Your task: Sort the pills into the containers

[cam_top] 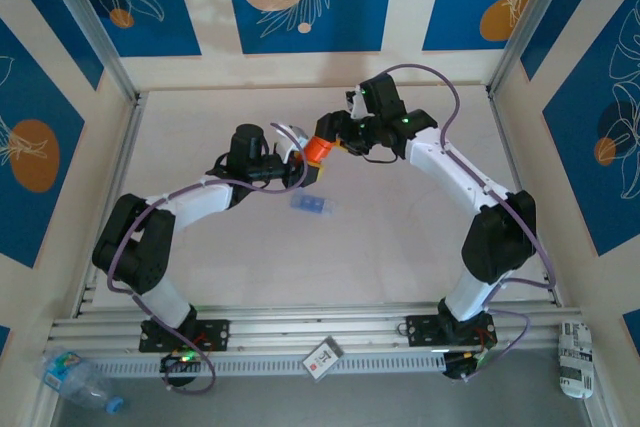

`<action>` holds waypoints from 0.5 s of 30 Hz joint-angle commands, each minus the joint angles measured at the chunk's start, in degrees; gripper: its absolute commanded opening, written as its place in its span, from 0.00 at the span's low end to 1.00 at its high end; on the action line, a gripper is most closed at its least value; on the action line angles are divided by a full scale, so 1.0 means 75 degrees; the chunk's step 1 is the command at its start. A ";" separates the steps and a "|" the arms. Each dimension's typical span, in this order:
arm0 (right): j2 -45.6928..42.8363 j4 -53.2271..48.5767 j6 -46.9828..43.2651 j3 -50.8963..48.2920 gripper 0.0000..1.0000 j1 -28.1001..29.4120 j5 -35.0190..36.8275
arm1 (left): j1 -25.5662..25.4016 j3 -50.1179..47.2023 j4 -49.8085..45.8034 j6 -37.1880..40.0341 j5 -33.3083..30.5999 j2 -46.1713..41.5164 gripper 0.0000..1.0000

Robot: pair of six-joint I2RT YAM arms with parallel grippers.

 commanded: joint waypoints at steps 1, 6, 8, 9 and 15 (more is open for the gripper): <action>0.0142 -0.0008 -0.0173 0.0206 0.52 0.0047 -0.0338 | -0.0015 0.0263 0.0187 0.0028 0.0269 -0.0156 0.00; 0.0281 0.0145 -0.1082 0.0251 0.45 -0.0036 -0.0995 | 0.0002 0.0314 0.0328 -0.0115 0.0547 -0.0121 0.00; 0.0258 0.0356 -0.2097 0.0137 0.43 -0.0123 -0.1320 | 0.0023 0.0392 0.0359 -0.0278 0.0881 -0.0098 0.00; 0.0161 0.0592 -0.2618 -0.0069 0.43 -0.0208 -0.1632 | 0.0049 0.0437 0.0420 -0.0427 0.1104 -0.0088 0.00; -0.0283 0.1808 -0.3447 -0.0951 0.49 -0.1049 -0.3907 | 0.0176 0.0491 0.0906 -0.1274 0.1860 -0.0020 0.00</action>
